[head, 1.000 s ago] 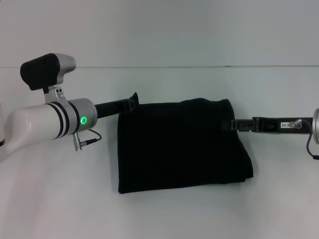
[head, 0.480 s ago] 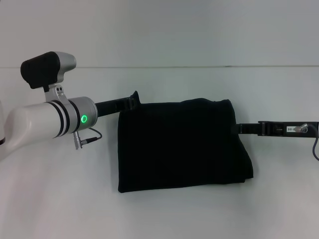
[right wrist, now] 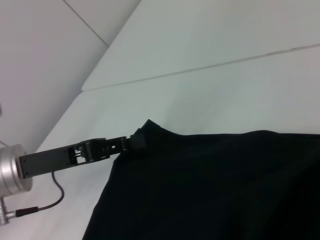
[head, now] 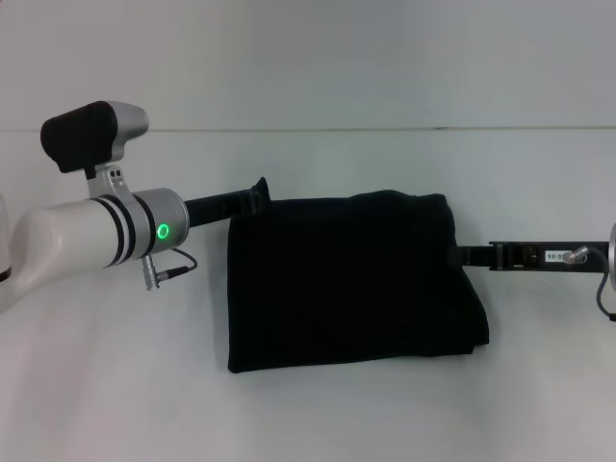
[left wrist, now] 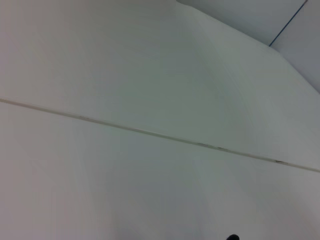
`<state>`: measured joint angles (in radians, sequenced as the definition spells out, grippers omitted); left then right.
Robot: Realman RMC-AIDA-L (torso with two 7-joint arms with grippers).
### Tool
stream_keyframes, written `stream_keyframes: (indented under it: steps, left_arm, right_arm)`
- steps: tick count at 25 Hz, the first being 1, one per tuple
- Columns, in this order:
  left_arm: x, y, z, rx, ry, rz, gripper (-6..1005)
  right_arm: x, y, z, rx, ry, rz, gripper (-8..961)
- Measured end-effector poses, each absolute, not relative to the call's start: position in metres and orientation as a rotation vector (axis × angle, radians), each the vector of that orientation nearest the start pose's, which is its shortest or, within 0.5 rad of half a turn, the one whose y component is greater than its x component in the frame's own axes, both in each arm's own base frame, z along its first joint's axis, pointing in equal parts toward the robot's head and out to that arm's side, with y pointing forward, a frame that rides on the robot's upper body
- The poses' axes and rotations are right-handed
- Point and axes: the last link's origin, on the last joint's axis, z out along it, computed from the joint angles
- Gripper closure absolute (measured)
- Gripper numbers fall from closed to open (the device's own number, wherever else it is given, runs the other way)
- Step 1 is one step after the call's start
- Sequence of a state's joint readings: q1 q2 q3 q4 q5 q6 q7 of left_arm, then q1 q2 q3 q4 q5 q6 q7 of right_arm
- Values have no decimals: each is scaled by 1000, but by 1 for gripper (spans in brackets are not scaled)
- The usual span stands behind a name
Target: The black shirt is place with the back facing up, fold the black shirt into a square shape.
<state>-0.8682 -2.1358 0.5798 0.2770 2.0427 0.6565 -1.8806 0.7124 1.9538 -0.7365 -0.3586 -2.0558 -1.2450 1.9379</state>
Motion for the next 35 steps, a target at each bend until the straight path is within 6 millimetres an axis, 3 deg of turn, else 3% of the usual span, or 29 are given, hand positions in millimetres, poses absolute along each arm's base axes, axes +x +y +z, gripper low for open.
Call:
stream_keyframes:
  steps: [4,10,20,29,35]
  left_arm:
    - [-245,432,-71,-2025,-1417,-537,943]
    - [-245,432,-70,-2024,-1421,-542,943]
    - [-245,432,-70,-2022,-1435,-549,943]
    - [-246,430,-70,-2026,-1444,-555,943]
    - [-246,429,-71,-2028,-1446,-555,943]
  right_arm:
    - [278,381,-7,-2432,1450,535,793]
    - [290,376,-2,-2392,1479,521,955]
    - [301,373,5,-2359,1494,508,954]
    - [299,375,4,-2334,1529,512,955]
    - [290,378,-4,-2365,1514,517,847]
